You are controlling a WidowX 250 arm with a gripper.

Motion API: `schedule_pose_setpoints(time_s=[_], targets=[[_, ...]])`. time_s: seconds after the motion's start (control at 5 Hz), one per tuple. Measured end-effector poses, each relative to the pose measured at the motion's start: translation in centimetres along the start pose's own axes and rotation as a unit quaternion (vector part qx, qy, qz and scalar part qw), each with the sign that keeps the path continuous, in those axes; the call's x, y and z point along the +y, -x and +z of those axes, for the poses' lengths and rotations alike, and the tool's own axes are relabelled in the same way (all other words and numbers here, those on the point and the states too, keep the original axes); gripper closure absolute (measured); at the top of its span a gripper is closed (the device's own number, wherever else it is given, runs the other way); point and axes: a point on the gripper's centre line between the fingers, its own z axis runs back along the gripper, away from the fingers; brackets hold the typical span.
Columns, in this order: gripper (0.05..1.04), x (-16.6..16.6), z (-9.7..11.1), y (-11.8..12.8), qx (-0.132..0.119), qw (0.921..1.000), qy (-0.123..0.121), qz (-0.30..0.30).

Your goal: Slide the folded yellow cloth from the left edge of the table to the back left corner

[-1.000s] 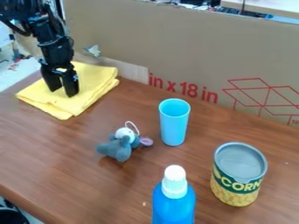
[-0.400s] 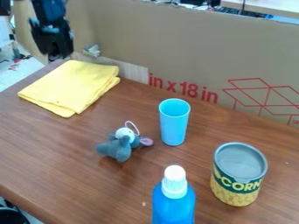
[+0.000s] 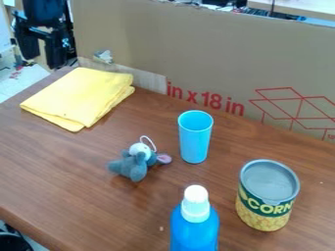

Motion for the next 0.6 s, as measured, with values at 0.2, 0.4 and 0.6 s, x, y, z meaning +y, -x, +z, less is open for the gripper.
schedule_pose_setpoints(time_s=[0.2,0.4,0.6], targets=[[0.083,-3.2,1.6,3.8,-0.032,0.9986,0.01,-0.04],[0.083,-6.2,3.2,8.2,-0.05,0.9962,0.01,-0.071],[0.083,-10.3,3.2,10.2,-0.05,0.9922,0.018,-0.113]])
